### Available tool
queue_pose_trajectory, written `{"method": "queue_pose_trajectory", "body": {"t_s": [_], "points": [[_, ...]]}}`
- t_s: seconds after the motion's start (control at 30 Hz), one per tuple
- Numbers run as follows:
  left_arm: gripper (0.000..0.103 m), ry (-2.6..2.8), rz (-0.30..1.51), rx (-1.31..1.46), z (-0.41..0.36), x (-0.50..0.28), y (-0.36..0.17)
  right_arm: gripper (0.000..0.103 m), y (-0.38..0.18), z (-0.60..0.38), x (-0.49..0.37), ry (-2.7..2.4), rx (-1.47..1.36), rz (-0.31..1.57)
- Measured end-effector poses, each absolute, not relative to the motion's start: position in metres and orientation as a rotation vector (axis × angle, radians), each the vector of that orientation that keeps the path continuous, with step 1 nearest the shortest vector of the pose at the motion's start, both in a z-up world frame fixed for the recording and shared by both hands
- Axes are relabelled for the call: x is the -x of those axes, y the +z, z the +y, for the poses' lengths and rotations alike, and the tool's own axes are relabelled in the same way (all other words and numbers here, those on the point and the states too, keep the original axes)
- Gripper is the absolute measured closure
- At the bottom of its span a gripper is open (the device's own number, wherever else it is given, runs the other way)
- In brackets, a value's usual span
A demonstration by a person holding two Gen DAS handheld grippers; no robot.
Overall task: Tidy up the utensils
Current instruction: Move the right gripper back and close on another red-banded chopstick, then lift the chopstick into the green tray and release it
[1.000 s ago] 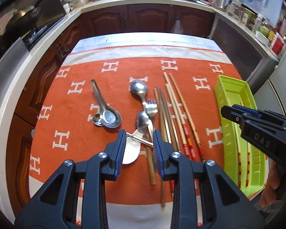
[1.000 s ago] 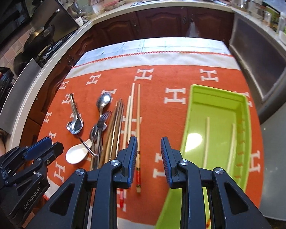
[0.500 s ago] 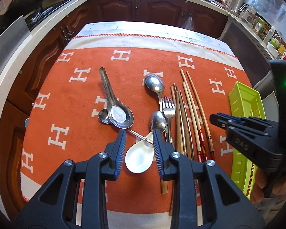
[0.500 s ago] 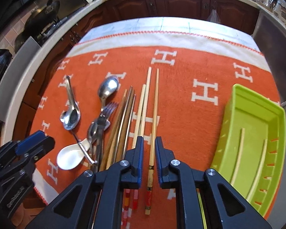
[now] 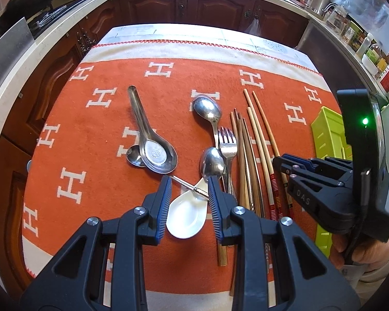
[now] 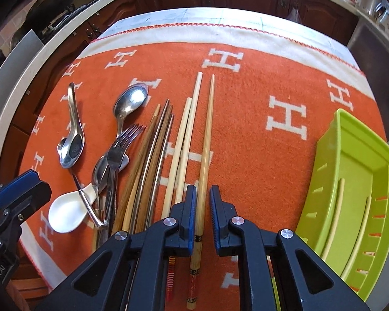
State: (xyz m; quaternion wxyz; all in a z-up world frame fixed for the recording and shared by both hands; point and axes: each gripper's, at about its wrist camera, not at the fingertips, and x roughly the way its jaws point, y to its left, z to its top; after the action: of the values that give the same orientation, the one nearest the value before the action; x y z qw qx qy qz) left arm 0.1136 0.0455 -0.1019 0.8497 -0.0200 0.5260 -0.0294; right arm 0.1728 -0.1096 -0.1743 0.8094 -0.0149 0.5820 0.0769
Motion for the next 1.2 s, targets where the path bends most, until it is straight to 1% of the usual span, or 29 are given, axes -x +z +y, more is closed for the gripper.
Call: {"method": "queue_pose_trajectory", "body": {"t_s": [0.13,0.23,0.43,0.53,0.7,0.77,0.83,0.93,1.03,1.2], "points": [[0.077,-0.067,1.111,0.038,0.043,-0.113,-0.103,0.091,-0.176,-0.105,-0.166,0.161,0.067,1.186],[0.077,-0.070,1.114,0.033,0.040,-0.112,-0.104,0.091,-0.176,-0.107,-0.165,0.167,0.050,1.192],[0.077,-0.076,1.104,0.016,0.035,-0.109,-0.102,0.097,-0.174,-0.107,-0.155,0.141,0.088,1.187],[0.078,-0.105,1.099,0.033,0.031,-0.110,-0.102,0.097,-0.170,-0.123,-0.154,0.138,-0.040,1.209],[0.078,-0.208,1.117,0.115,0.018,-0.117,-0.105,0.097,-0.150,-0.160,-0.142,0.156,-0.266,1.185],[0.082,-0.256,1.132,0.155,0.009,-0.122,-0.108,0.097,-0.138,-0.173,-0.133,0.170,-0.326,1.164],[0.086,-0.310,1.143,0.198,-0.002,-0.127,-0.111,0.097,-0.126,-0.185,-0.121,0.181,-0.369,1.138],[0.087,-0.350,1.179,0.246,-0.015,-0.136,-0.121,0.097,-0.113,-0.205,-0.104,0.182,-0.427,1.108],[0.087,-0.350,1.247,0.300,-0.028,-0.149,-0.137,0.097,-0.108,-0.227,-0.088,0.170,-0.478,1.095],[0.088,-0.292,1.299,0.289,-0.044,-0.159,-0.154,0.097,-0.107,-0.254,-0.065,0.141,-0.542,1.079]]}}
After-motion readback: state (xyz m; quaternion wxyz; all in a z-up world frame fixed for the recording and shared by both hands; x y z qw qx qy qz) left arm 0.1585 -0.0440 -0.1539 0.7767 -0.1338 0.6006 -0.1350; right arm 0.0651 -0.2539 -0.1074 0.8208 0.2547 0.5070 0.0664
